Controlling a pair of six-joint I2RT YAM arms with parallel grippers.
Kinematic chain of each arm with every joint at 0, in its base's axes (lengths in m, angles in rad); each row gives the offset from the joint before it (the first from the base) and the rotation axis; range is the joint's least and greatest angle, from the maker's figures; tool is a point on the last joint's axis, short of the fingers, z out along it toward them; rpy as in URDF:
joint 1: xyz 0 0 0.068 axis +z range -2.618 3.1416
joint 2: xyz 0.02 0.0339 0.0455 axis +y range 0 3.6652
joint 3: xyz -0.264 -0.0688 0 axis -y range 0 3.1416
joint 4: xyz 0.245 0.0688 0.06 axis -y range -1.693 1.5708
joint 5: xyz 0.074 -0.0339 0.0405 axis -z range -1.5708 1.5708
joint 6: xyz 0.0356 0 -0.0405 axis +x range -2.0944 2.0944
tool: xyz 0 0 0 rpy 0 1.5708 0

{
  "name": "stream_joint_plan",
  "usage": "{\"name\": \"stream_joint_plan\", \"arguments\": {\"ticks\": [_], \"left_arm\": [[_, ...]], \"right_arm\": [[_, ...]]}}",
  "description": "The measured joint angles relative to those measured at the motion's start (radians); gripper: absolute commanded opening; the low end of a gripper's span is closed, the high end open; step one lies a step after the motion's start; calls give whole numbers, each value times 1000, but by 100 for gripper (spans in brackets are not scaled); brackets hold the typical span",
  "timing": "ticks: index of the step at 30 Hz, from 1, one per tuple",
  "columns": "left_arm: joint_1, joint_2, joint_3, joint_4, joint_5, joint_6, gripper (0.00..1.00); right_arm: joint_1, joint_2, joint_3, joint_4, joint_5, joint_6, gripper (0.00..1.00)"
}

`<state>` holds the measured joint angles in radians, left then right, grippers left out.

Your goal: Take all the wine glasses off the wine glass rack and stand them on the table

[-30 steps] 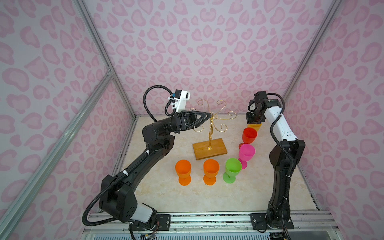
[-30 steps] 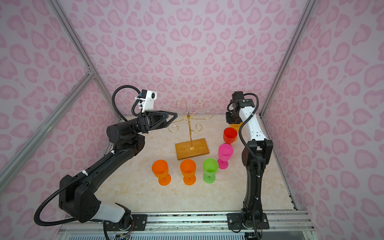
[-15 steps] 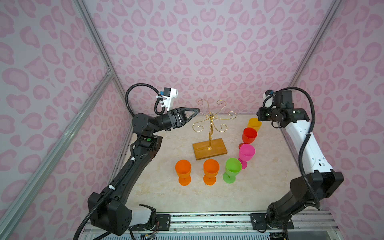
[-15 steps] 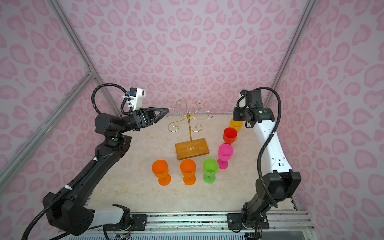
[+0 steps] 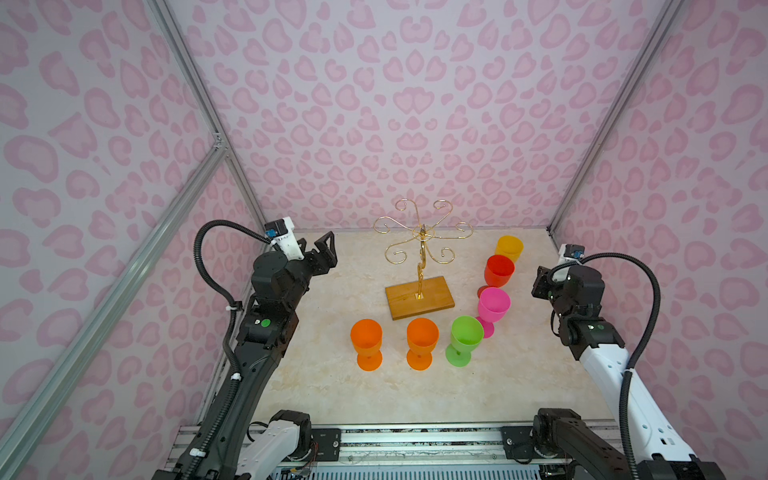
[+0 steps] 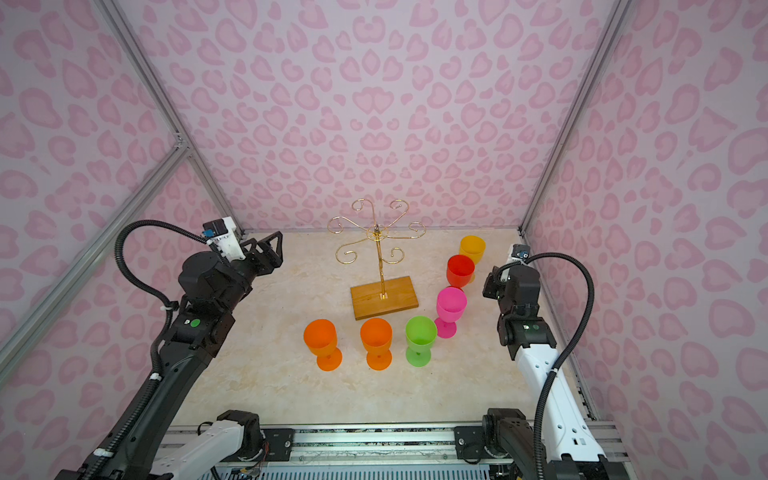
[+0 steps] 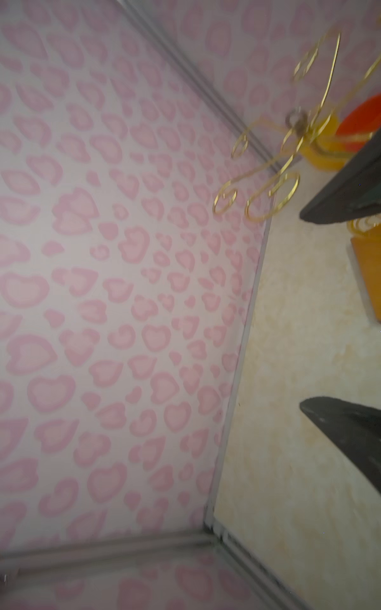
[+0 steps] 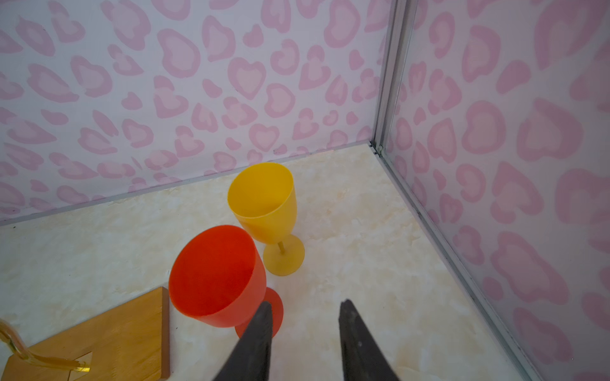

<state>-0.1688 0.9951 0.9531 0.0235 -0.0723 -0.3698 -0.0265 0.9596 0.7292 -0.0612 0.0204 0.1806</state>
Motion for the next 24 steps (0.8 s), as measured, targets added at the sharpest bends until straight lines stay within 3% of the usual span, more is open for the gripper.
{"name": "stream_joint_plan", "arguments": {"ticks": [4,9,17,24], "left_arm": [[6,13,-166,64,-256,104,82],[18,51,-399,242,-383,192,82],[71,156,-571,497,-374,236,83],[187,313,-654,739,-259,237,85]], "right_arm": [[14,-19,-168,151,74,34,39],[58,-9,-263,285,196,33,53],[100,112,-296,423,300,35,62],[161,259,-358,597,359,-25,63]]}}
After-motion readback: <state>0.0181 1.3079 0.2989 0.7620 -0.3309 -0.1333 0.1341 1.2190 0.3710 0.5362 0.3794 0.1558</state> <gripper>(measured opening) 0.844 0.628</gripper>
